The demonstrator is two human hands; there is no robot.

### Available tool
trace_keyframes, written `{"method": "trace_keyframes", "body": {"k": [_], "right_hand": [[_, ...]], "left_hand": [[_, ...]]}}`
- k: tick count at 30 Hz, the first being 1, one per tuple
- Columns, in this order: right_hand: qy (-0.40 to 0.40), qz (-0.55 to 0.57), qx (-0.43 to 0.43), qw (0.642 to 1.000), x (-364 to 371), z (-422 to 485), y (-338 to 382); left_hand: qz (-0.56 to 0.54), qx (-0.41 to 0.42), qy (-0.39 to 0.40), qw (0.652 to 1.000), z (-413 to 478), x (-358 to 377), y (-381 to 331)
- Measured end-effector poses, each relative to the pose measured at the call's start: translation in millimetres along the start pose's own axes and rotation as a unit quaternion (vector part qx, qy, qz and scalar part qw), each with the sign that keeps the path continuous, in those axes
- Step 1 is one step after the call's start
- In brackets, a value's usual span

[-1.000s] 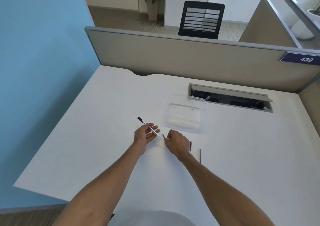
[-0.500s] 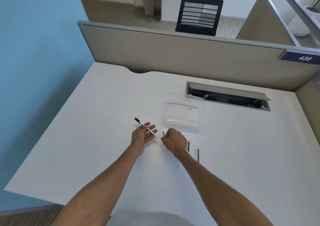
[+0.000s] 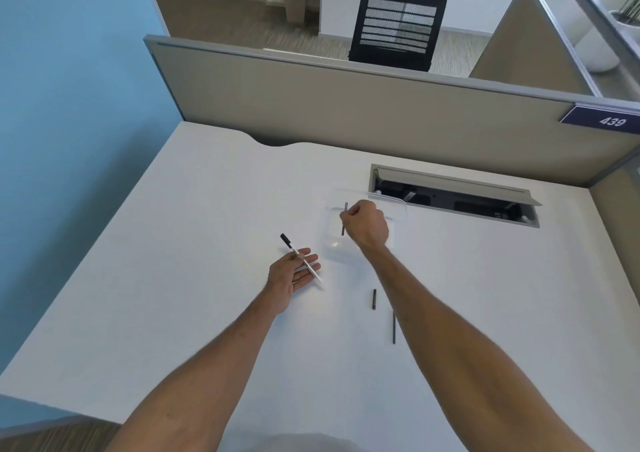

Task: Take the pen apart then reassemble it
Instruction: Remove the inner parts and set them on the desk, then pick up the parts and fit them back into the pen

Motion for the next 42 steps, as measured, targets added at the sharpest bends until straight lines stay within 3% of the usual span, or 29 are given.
{"method": "trace_keyframes", "body": {"k": [4, 12, 19, 30, 34, 42], "right_hand": [[0.05, -0.036, 0.041, 0.997, 19.8, 31.2, -14.0], [0.058, -0.027, 0.04, 0.997, 38.4, 50.6, -15.0], [-0.002, 0.02, 0.002, 1.0, 7.7, 44.1, -15.1], [-0.183, 0.032, -0.061, 0.981, -77.7, -53.7, -25.6], [-0.16, 0.023, -0.045, 0.986, -74.8, -77.9, -59.8], [-0.072, -0.028, 0.063, 0.995, -59.3, -117.0, -158.4]], "left_hand": [[-0.007, -0.019, -0.002, 1.0, 6.0, 0.2, 2.3], [-0.004, -0.03, -0.001, 1.0, 17.8, 0.5, 2.6], [-0.008, -0.033, 0.005, 0.999, 12.4, 5.1, 8.2], [0.022, -0.016, 0.031, 0.999, -28.9, 26.8, 24.1], [0.025, -0.019, 0.036, 0.999, -44.3, 37.5, 39.5], [0.04, -0.025, 0.029, 0.998, -62.0, 52.2, 60.3]]}}
Point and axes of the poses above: each hand's wrist, its own z-axis towards the middle knuckle, its own x-axis out of the palm, y = z × x, the point moved 10 cm from there along z, towards the middle knuckle, and after that the axes turned 2 degrees about -x, right-handed, at the moved point
